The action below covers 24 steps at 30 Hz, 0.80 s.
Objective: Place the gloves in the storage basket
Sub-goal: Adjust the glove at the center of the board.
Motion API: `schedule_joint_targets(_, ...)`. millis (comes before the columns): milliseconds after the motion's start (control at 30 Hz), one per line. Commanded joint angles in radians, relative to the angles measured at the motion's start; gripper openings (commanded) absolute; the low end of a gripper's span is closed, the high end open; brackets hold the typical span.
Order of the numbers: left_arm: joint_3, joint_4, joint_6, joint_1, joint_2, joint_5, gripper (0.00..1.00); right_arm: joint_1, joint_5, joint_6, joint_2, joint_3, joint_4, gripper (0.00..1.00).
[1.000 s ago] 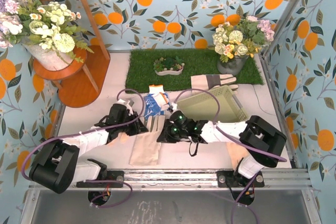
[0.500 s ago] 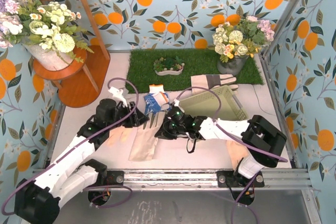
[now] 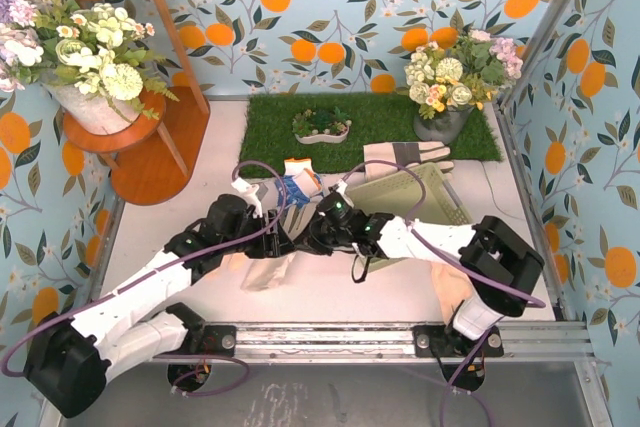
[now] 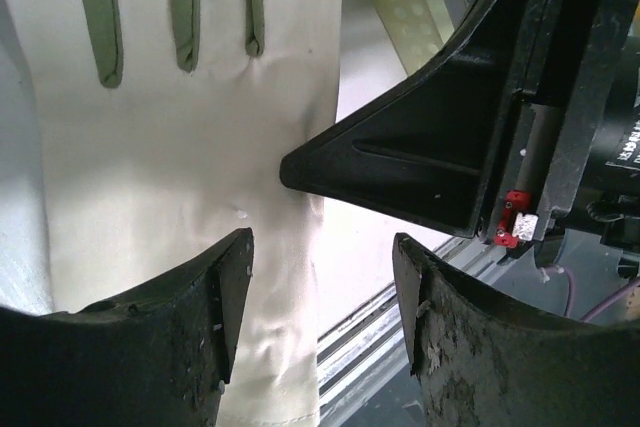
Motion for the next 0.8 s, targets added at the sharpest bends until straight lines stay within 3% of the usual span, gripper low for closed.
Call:
schedule_joint_targets(0, 0.003, 0.064, -0.008, -0.005, 0.021, -0.01, 0.6, -0.013, 0.008, 0.019, 0.016, 0.058, 0.07, 0.0)
schedule_joint_targets(167, 0.012, 0.089, 0.02, -0.005, 0.081, -0.017, 0.56, -0.013, 0.001, 0.02, 0.039, 0.085, 0.067, 0.0)
schedule_joint_targets(267, 0.014, 0.081, 0.038, -0.005, 0.13, -0.043, 0.48, -0.016, 0.004, 0.022, 0.04, 0.088, 0.068, 0.0)
schedule_joint_targets(433, 0.017, 0.077, 0.044, -0.005, 0.129, -0.072, 0.23, -0.024, 0.014, 0.002, 0.035, 0.095, 0.057, 0.03)
schedule_joint_targets(500, 0.016, 0.074, 0.046, -0.005, 0.111, -0.082, 0.11, -0.028, 0.009, -0.054, 0.032, 0.099, 0.055, 0.1)
schedule_joint_targets(567, -0.005, 0.086, 0.03, -0.005, 0.092, -0.084, 0.0, -0.028, 0.006, -0.132, 0.017, 0.093, 0.059, 0.27)
schedule_joint_targets(767, -0.011, 0.175, 0.022, 0.004, 0.119, 0.019, 0.0, -0.027, 0.005, -0.355, -0.141, -0.044, 0.085, 0.61)
